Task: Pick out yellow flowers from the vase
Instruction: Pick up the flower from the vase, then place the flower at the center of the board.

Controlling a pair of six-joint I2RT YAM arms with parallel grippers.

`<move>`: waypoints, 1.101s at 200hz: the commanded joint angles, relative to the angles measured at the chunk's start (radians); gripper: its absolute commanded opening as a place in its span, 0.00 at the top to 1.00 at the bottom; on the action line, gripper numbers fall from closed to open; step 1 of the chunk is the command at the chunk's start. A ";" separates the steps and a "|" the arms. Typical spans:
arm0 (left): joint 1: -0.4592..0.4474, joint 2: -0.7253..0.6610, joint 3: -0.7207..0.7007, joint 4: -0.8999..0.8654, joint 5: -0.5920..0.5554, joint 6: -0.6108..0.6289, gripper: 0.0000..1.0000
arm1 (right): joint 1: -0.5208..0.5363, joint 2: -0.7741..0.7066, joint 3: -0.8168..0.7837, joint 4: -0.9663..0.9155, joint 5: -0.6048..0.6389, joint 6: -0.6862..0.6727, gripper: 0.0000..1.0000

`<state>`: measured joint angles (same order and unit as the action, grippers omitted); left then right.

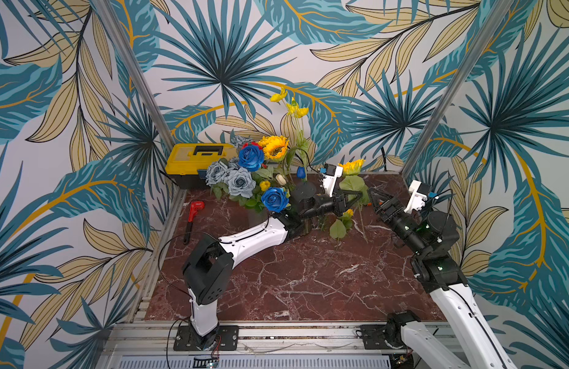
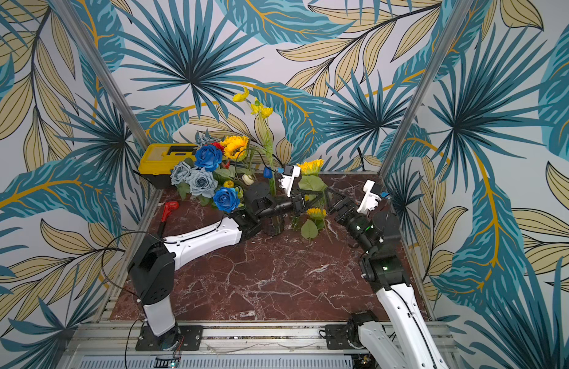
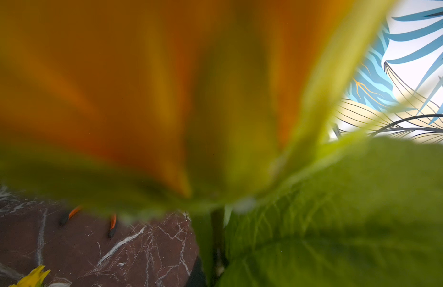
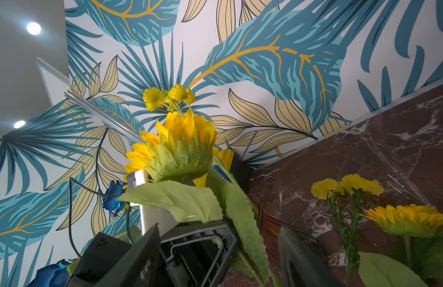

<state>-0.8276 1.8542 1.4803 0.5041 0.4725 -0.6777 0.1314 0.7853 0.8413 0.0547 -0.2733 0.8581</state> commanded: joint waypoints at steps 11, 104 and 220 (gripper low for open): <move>-0.007 0.021 0.071 -0.128 0.006 0.066 0.88 | -0.003 -0.016 0.012 -0.024 0.027 -0.036 0.25; -0.037 0.072 0.197 -0.515 -0.238 0.184 0.89 | -0.002 -0.049 0.012 -0.089 0.089 -0.073 0.25; -0.070 0.394 0.656 -1.029 -0.448 0.167 0.89 | -0.002 -0.098 0.033 -0.303 0.261 -0.155 0.25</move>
<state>-0.8974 2.2051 2.0525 -0.4038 0.0711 -0.4988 0.1314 0.7017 0.8642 -0.1650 -0.0898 0.7418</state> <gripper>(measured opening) 0.110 0.749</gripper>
